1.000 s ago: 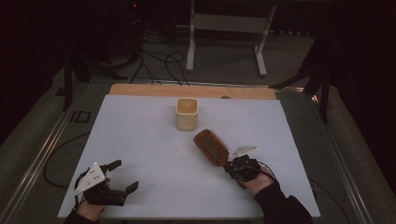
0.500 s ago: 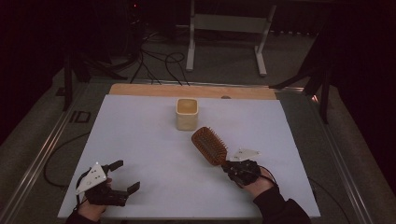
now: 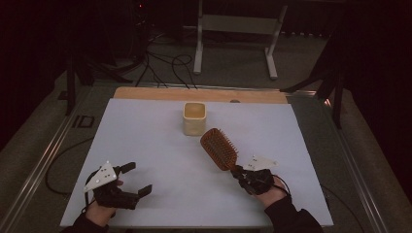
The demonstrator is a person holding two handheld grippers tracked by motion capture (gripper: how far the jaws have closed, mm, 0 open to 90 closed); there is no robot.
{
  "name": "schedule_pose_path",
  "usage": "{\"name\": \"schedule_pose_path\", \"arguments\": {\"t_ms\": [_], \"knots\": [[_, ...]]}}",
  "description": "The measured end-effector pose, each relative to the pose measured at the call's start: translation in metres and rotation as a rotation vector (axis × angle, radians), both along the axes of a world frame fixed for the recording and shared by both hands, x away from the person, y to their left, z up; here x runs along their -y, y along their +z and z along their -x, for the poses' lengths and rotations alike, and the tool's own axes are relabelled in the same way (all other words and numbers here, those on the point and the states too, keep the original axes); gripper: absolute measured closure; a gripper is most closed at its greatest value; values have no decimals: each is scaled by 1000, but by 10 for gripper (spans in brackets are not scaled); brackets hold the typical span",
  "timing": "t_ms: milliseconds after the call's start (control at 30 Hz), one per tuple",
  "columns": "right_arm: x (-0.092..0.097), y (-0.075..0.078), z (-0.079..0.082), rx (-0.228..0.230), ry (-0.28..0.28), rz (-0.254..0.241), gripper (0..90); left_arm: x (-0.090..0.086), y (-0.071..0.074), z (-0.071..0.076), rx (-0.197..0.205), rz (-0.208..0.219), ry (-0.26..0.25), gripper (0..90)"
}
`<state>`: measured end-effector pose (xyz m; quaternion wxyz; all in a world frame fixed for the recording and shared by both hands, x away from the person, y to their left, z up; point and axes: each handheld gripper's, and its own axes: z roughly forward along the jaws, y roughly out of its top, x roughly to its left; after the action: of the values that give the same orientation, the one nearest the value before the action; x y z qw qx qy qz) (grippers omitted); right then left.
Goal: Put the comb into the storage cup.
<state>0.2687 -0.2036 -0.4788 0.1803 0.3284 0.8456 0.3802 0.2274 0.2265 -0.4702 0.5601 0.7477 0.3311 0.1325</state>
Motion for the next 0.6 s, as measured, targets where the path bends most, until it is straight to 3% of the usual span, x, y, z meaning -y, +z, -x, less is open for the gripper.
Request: {"name": "schedule_pose_path", "arguments": {"t_ms": [100, 333, 600], "knots": [[0, 1, 0, 3, -6, -11, 735, 7, 9, -5, -5, -18, -5, 0], [3, 3, 0, 23, -20, -17, 735, 20, 30, -25, -92, 18, -21, 0], [3, 5, 0, 34, -21, -6, 734, 34, 50, -45, -131, 42, -34, 0]]}}
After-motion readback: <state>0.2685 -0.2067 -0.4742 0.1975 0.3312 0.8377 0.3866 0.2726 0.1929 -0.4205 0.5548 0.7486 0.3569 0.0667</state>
